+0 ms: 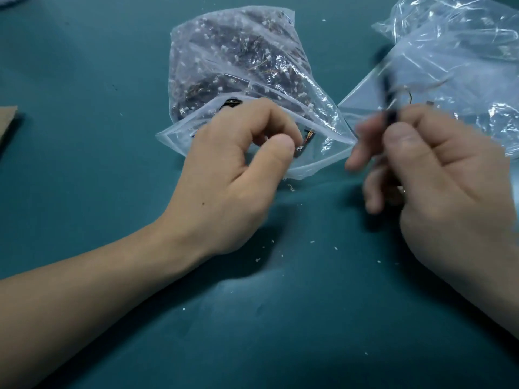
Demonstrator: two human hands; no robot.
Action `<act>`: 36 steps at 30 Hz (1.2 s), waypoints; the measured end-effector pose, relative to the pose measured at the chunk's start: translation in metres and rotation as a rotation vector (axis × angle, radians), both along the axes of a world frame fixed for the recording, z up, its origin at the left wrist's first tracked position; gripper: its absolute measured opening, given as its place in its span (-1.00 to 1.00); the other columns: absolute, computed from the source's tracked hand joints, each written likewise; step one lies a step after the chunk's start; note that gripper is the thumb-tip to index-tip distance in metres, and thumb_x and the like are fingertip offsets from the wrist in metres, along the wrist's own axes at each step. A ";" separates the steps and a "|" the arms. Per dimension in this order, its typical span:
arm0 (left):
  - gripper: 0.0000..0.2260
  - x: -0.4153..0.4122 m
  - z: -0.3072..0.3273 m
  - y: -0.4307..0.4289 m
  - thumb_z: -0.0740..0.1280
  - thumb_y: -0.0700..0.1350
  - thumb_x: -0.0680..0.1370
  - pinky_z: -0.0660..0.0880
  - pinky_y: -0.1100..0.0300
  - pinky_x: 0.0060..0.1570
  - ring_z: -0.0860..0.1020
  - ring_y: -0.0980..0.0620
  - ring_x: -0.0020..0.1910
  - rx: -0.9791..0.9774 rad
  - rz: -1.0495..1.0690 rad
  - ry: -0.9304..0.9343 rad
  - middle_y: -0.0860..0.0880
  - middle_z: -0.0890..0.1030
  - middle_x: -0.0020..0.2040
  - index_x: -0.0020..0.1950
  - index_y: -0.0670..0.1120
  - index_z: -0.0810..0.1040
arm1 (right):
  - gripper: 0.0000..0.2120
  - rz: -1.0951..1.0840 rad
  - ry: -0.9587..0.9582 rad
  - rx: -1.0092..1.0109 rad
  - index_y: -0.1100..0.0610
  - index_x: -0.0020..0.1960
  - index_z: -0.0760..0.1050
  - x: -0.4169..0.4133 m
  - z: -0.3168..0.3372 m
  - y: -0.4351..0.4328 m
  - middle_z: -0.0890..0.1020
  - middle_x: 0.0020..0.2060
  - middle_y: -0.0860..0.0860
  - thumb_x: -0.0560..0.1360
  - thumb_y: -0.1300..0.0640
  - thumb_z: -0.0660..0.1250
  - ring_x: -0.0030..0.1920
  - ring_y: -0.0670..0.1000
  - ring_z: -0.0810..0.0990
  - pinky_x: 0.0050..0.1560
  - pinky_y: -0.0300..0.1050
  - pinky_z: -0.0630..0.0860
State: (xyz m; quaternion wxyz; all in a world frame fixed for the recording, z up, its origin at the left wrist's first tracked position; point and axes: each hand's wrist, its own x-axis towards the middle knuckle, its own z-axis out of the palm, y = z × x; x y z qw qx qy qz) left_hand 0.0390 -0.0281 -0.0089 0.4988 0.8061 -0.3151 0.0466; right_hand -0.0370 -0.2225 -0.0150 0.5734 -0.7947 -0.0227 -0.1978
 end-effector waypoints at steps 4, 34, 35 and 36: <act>-0.78 -0.004 -0.007 -0.004 0.25 0.05 0.50 0.10 0.20 0.27 0.36 0.09 0.31 0.423 0.124 -0.105 0.23 0.54 0.19 0.09 0.12 0.59 | -0.68 -0.139 0.070 0.140 0.08 0.43 0.48 0.006 -0.004 -0.009 0.75 -0.08 -0.04 0.70 0.15 0.20 -0.50 -0.01 0.48 -0.40 -0.32 0.41; -0.72 0.010 -0.016 0.000 0.43 -0.46 0.51 0.49 0.17 -0.10 0.57 -0.09 -0.09 -0.265 -0.023 -0.222 -0.10 0.57 -0.09 -0.10 -0.08 0.55 | -0.87 0.092 0.125 -0.178 -0.07 0.05 0.63 -0.001 -0.002 0.002 0.66 -0.27 0.00 0.53 -0.06 0.41 -0.42 0.01 0.54 -0.37 -0.12 0.50; -0.73 0.009 -0.016 -0.001 0.44 -0.46 0.51 0.50 0.20 -0.11 0.57 -0.09 -0.09 -0.285 -0.049 -0.223 -0.11 0.57 -0.09 -0.11 -0.09 0.55 | -0.82 0.110 0.137 -0.221 -0.08 0.06 0.63 -0.002 -0.002 0.003 0.67 -0.25 -0.03 0.51 -0.12 0.41 -0.40 0.02 0.56 -0.34 -0.12 0.53; -0.73 0.008 -0.016 -0.002 0.45 -0.46 0.51 0.50 0.22 -0.12 0.58 -0.09 -0.10 -0.296 -0.077 -0.216 -0.12 0.57 -0.09 -0.11 -0.10 0.55 | -0.79 0.125 0.144 -0.268 -0.09 0.07 0.62 -0.002 -0.001 0.004 0.67 -0.24 -0.07 0.51 -0.16 0.42 -0.38 0.02 0.57 -0.31 -0.14 0.53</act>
